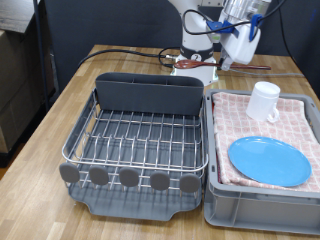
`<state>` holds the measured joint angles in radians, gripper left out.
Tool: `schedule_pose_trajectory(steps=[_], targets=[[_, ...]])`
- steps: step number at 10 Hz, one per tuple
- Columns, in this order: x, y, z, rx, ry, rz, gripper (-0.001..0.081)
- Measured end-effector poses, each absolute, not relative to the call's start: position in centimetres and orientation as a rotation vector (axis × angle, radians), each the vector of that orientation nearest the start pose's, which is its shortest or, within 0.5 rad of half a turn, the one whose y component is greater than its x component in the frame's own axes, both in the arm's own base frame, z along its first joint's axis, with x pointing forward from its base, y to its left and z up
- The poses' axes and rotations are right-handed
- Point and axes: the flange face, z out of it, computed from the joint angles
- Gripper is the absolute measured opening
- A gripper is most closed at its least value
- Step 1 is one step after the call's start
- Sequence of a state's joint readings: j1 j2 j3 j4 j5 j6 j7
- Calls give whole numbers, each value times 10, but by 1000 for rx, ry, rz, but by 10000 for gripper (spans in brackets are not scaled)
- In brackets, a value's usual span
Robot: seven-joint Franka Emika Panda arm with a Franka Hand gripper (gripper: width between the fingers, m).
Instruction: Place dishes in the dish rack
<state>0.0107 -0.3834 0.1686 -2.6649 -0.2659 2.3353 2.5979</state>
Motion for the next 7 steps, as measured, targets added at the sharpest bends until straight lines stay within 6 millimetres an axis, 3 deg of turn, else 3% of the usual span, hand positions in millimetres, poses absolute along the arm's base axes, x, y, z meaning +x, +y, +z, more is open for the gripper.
schedule_pose_trajectory(steps=[5, 7], targets=[[352, -2, 358, -1338, 2875, -201, 90], [339, -17, 358, -1334, 2867, -167, 90]])
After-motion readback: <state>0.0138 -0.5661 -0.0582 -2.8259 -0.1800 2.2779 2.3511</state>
